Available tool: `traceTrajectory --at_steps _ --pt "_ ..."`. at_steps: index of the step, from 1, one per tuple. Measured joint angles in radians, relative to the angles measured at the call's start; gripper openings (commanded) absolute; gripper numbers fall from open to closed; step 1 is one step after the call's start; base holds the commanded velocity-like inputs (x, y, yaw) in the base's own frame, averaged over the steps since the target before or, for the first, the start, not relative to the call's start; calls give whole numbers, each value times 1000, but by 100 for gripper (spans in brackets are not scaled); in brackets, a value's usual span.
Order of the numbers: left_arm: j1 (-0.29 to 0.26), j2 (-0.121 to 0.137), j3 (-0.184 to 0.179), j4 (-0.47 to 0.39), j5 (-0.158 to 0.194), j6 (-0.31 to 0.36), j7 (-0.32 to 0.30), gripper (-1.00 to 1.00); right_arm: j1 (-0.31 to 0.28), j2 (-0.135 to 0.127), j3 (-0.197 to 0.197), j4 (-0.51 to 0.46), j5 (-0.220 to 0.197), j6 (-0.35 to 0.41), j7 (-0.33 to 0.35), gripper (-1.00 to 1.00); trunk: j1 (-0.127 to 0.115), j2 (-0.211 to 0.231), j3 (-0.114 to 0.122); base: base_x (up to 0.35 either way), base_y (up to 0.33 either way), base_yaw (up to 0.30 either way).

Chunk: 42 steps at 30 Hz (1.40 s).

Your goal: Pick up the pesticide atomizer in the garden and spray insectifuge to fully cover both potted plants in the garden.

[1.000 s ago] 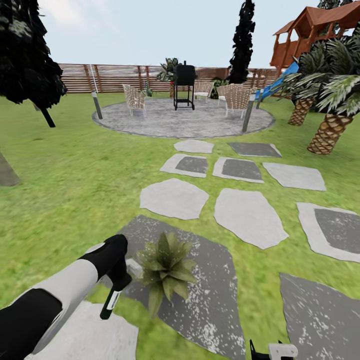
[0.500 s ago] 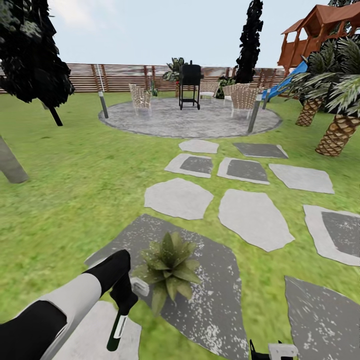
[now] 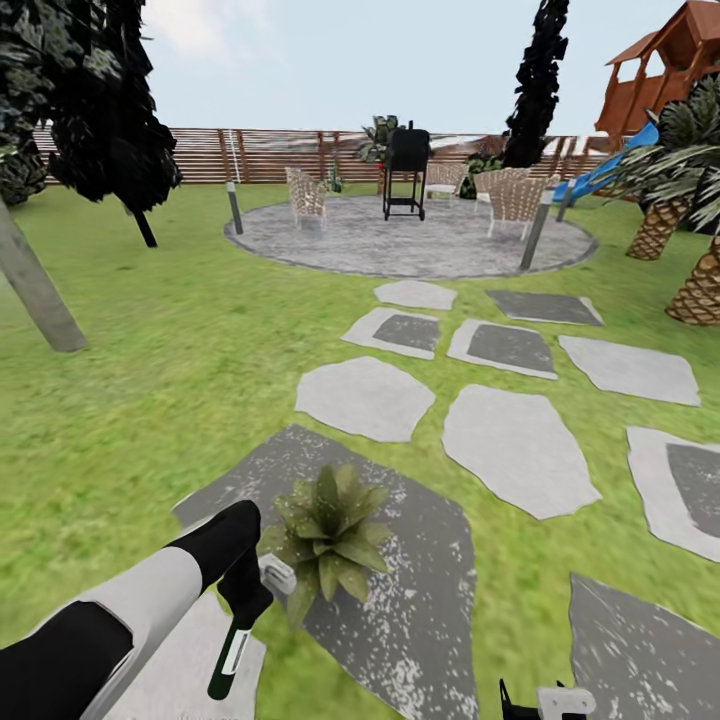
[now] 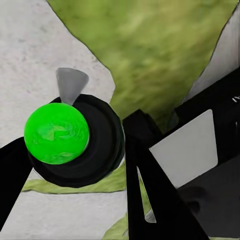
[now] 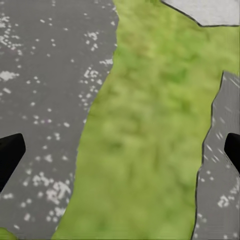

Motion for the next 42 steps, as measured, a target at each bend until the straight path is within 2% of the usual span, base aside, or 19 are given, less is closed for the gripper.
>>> traceTrajectory --at_steps 8,12,18,22,26,36,42 --pt "7 8 1 3 -10 0 6 -100 0 0 0 0 0 0 0 100 0 0 0 102 -269 273" --pt "53 19 0 3 -15 -5 7 -100 0 0 0 0 1 0 2 100 0 0 0 78 -263 55" --pt "61 36 5 -1 -17 -4 8 -100 0 0 1 0 3 0 3 100 1 0 0 -119 -196 3" --pt "61 61 3 -1 -24 -5 23 -100 0 0 1 0 2 1 4 100 0 0 0 -38 -33 0" --pt "61 85 11 -1 -16 -2 46 -100 0 0 1 0 1 0 3 100 0 0 0 -4 -3 119" --pt "61 75 13 0 -9 -5 49 -100 0 0 1 0 1 1 2 100 0 0 0 0 0 269" --pt "69 73 11 -1 -12 -7 49 -100 0 0 1 0 1 0 2 100 0 0 0 0 -144 60"
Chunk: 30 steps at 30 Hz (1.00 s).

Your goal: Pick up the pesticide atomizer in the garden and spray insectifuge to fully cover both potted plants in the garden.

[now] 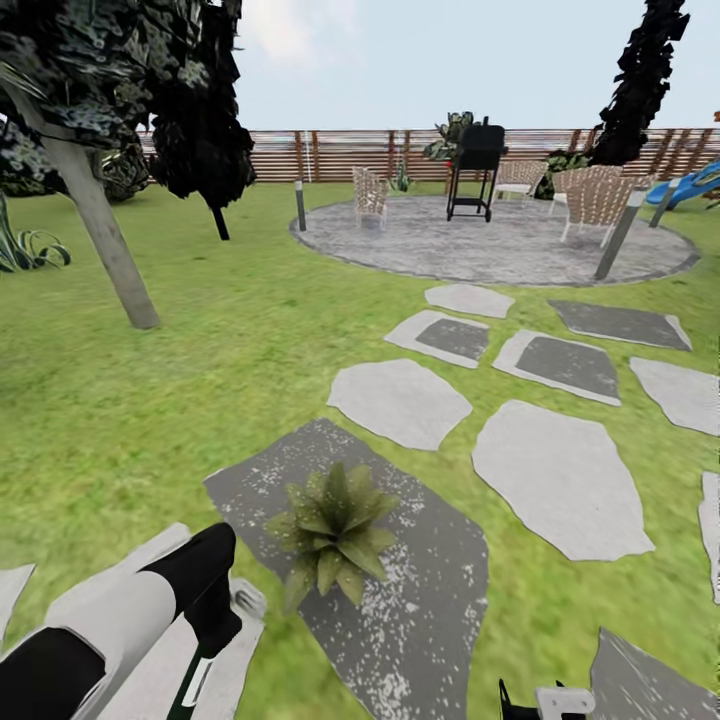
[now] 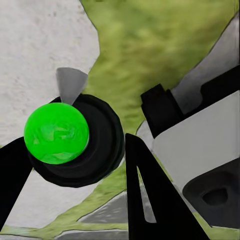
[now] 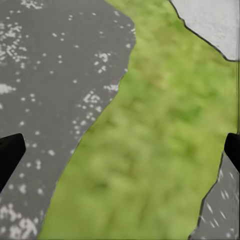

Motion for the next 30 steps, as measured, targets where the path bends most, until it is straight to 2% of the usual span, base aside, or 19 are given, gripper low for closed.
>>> traceTrajectory --at_steps 7,15,23,26,30 --pt "1 0 2 -1 0 1 0 -100 0 0 0 0 0 0 0 100 0 0 0 64 -227 20" --pt "1 2 2 -1 0 2 0 -100 0 0 0 0 0 0 0 100 0 0 0 198 -164 259" --pt "1 -1 2 -6 1 2 0 -100 -1 0 0 0 0 0 0 100 0 0 0 -201 -175 278" --pt "1 -1 4 -9 1 2 0 -100 0 0 0 0 0 0 0 100 0 0 0 64 -212 261" --pt "1 -2 6 -10 1 2 0 -100 0 0 0 0 0 0 0 100 0 0 0 214 -209 50"
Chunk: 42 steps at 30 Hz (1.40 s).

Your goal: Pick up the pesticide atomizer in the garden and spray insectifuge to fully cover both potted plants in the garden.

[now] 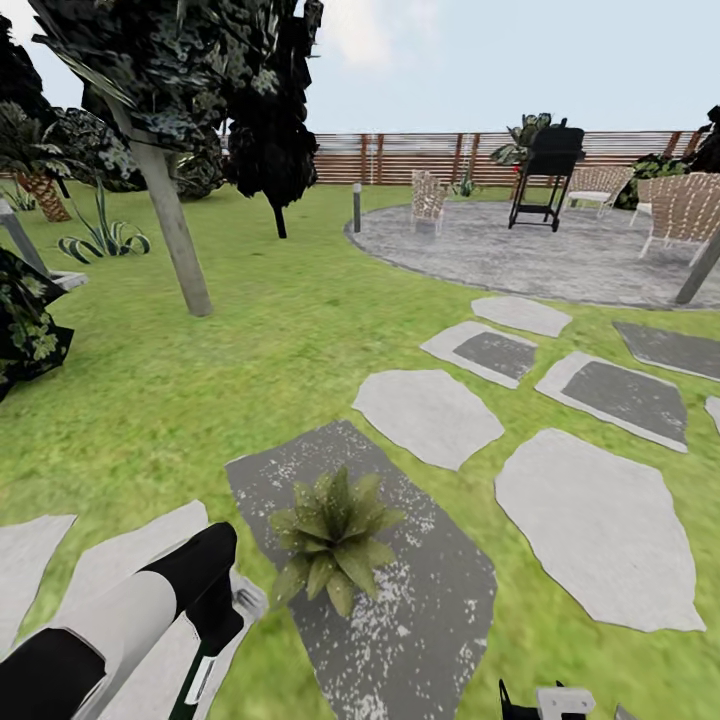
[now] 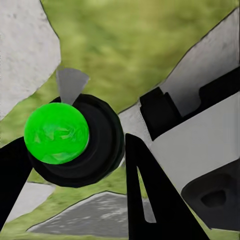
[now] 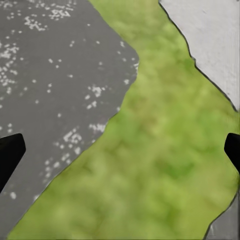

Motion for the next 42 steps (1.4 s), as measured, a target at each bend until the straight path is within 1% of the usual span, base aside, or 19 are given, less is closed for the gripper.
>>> traceTrajectory --at_steps 7,12,18,24,34,37,42 --pt "0 -2 0 -3 3 0 0 -100 0 0 0 0 0 0 0 100 0 0 0 182 -224 18" --pt "0 -4 1 -4 3 0 0 -100 0 0 0 0 0 0 0 100 0 0 0 -3 -271 250" --pt "-1 -6 -3 -7 3 0 0 -100 0 0 0 0 0 0 0 100 1 0 0 -87 -272 277" --pt "-2 -6 -4 -41 2 2 0 -100 0 0 0 0 0 0 0 100 1 0 0 -168 -253 278" --pt "-17 -7 -3 -44 3 3 -2 -100 0 0 0 0 0 0 0 100 1 0 0 -164 -245 275" --pt "-19 -8 -2 -61 4 6 -2 -100 0 0 0 0 0 0 0 100 0 0 0 131 -222 199" --pt "-20 -8 -1 -80 3 5 -2 -100 0 0 0 0 0 0 1 100 0 0 0 227 -200 28"
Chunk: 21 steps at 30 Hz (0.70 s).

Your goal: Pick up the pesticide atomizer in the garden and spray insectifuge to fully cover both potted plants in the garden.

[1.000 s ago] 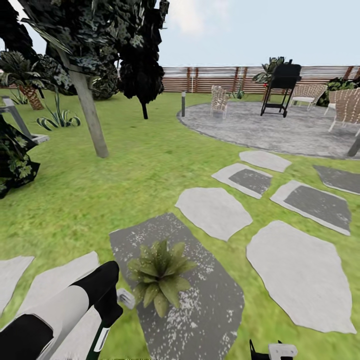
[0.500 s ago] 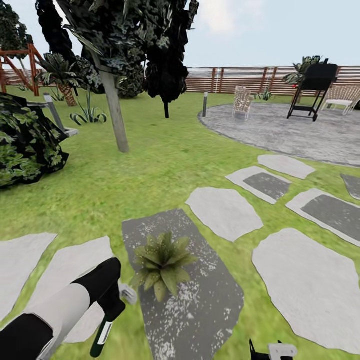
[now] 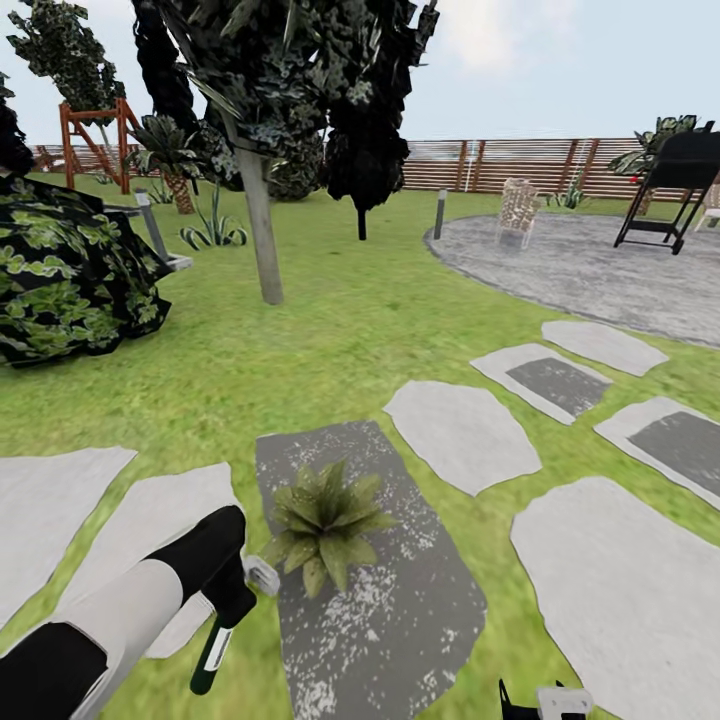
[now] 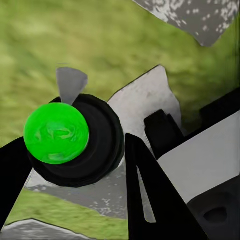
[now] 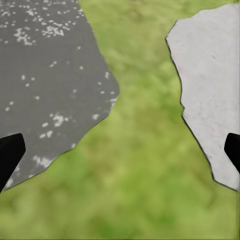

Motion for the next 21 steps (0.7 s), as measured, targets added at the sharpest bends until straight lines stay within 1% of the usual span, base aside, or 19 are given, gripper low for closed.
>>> traceTrajectory --at_steps 5,7,10,17,19,21 --pt "1 -1 1 -2 0 1 0 -100 0 0 0 0 1 0 0 100 0 0 0 208 -211 1" --pt "1 -1 1 -2 0 1 1 -100 0 0 0 0 1 0 -1 100 0 0 0 64 -157 0" --pt "0 0 0 -1 0 2 1 -100 0 0 0 0 0 0 -1 100 0 0 0 12 -31 18" --pt "-7 -1 -1 -3 2 4 -1 -100 0 0 0 0 0 0 -1 100 0 0 0 6 -5 248" --pt "-10 -1 -1 -3 2 4 -2 -100 0 0 0 0 0 0 -1 100 0 0 0 159 -113 198" --pt "-11 -1 -1 -3 1 4 -3 -100 0 0 0 0 0 0 -1 100 0 0 0 216 -157 56"
